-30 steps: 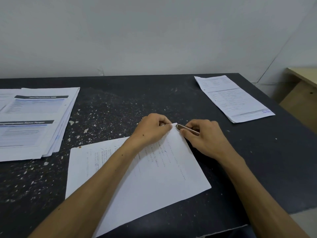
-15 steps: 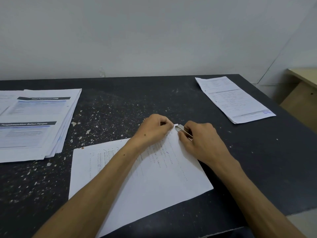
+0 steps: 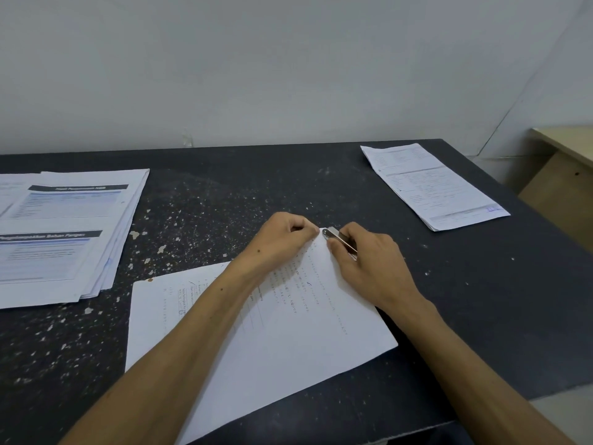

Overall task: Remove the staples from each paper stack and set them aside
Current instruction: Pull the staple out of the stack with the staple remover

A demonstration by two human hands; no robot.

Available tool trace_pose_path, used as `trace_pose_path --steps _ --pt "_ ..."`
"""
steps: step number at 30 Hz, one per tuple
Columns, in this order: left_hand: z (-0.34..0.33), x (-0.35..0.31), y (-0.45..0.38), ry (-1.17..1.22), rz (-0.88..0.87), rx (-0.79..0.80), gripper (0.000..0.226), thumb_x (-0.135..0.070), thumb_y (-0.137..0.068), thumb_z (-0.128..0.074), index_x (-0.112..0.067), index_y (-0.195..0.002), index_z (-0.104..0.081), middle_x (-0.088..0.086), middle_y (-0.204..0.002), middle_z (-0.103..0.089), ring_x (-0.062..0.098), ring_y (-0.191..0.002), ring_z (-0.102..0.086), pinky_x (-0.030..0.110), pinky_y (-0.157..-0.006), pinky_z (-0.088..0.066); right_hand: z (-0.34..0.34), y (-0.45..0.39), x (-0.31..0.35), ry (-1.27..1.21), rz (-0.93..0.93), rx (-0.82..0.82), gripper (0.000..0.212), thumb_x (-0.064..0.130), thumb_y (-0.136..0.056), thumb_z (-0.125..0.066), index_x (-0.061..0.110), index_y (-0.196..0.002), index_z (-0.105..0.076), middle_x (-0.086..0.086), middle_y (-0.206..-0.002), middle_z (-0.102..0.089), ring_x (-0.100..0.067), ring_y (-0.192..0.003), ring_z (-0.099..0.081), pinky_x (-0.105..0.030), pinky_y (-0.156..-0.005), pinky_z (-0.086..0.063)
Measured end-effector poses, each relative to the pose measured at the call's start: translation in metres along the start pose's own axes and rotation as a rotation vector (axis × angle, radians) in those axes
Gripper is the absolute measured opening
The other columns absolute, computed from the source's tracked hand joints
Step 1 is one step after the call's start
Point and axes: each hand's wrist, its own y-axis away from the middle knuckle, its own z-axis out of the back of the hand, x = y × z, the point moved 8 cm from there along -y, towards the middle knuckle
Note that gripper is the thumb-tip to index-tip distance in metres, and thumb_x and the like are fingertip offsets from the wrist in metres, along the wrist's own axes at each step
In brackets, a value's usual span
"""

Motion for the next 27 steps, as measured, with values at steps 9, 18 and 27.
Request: trace_pose_path --steps 9,18,27 --pt "-0.001 -0.002 0.005 0.031 -0.03 0.001 0.024 -0.025 -0.101 -0.062 -0.024 -0.09 -0.083 -0.014 -0.092 -0.079 0.004 -0.094 -0.072 0.031 -0.092 -0.058 -0.003 -0.003 0.011 0.308 0.02 0.052 0.031 0.05 -0.107 -0.038 0.021 -0.098 -0.044 0.007 -0.078 -0.054 -0.019 -0.066 -0.052 -0.033 -0.059 -0.034" --pt "-0.001 -0.003 0.004 0.109 -0.047 0.02 0.021 -0.024 -0.102 -0.063 -0.018 -0.094 -0.082 -0.006 -0.096 -0.08 0.007 -0.092 -0.075 0.02 -0.083 -0.056 -0.008 -0.013 -0.012 -0.246 -0.075 0.134 0.037 0.049 -0.105 -0.052 0.02 -0.082 -0.061 0.006 -0.069 -0.061 -0.013 -0.065 -0.055 -0.036 -0.065 -0.043" --pt "0.0 -0.003 0.002 0.078 -0.036 0.013 0.019 -0.024 -0.101 -0.065 -0.017 -0.094 -0.082 -0.007 -0.095 -0.079 0.005 -0.093 -0.073 0.014 -0.08 -0.054 -0.01 -0.014 -0.012 -0.511 -0.189 0.298 0.037 0.049 -0.104 -0.054 0.023 -0.088 -0.076 0.008 -0.083 -0.075 0.0 -0.072 -0.065 -0.027 -0.071 -0.046"
